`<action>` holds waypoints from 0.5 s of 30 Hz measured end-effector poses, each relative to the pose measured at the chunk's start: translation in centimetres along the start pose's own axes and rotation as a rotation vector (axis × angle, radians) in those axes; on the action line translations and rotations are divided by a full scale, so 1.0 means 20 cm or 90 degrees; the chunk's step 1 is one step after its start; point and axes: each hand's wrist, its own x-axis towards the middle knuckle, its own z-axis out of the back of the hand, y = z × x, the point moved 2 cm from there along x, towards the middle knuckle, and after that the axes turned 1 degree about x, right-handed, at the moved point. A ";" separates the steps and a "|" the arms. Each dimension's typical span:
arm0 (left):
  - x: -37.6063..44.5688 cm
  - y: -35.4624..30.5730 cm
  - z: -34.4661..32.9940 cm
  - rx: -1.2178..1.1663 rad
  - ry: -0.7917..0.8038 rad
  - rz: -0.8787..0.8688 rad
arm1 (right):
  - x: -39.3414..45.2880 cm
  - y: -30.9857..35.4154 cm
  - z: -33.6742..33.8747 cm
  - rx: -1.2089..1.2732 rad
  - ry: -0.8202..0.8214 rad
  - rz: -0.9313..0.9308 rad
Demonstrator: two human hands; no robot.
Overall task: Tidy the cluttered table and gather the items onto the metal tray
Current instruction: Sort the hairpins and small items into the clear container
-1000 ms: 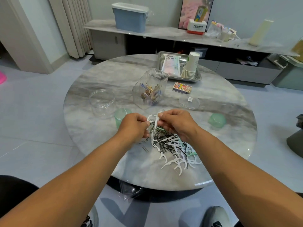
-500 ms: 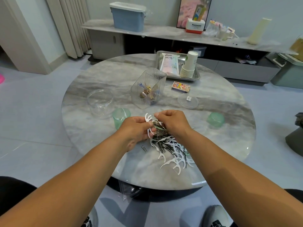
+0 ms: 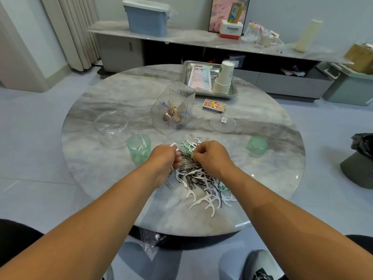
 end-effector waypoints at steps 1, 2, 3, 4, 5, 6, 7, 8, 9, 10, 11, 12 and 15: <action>0.00 0.00 -0.01 -0.040 0.006 0.004 | 0.00 0.00 0.01 0.084 -0.015 -0.026; 0.00 0.00 -0.02 -0.076 0.020 0.008 | 0.00 0.00 0.02 0.178 -0.028 -0.057; 0.00 0.00 -0.03 -0.110 0.042 0.013 | -0.01 0.00 0.02 0.272 -0.024 -0.086; -0.01 -0.01 -0.05 -0.143 0.068 0.020 | -0.01 0.01 0.02 0.348 0.000 -0.104; -0.02 -0.01 -0.06 -0.170 0.091 0.023 | -0.02 0.03 0.02 0.399 0.038 -0.105; -0.02 -0.01 -0.08 -0.184 0.108 0.018 | -0.02 0.05 0.01 0.422 0.073 -0.096; -0.03 -0.01 -0.09 -0.185 0.114 0.009 | -0.02 0.07 0.01 0.430 0.095 -0.086; -0.03 -0.02 -0.10 -0.188 0.114 0.000 | -0.02 0.08 0.01 0.433 0.101 -0.084; -0.03 -0.02 -0.10 -0.196 0.104 -0.005 | -0.01 0.09 0.02 0.438 0.093 -0.094; -0.03 -0.02 -0.09 -0.211 0.088 0.000 | 0.01 0.08 0.03 0.425 0.065 -0.106; -0.02 -0.02 -0.09 -0.229 0.069 0.012 | 0.03 0.06 0.05 0.370 0.021 -0.110; -0.02 -0.03 -0.08 -0.240 0.053 0.025 | 0.05 0.03 0.07 0.276 -0.027 -0.110; -0.02 -0.03 -0.05 -0.218 0.040 0.053 | 0.06 -0.01 0.06 0.023 -0.031 -0.086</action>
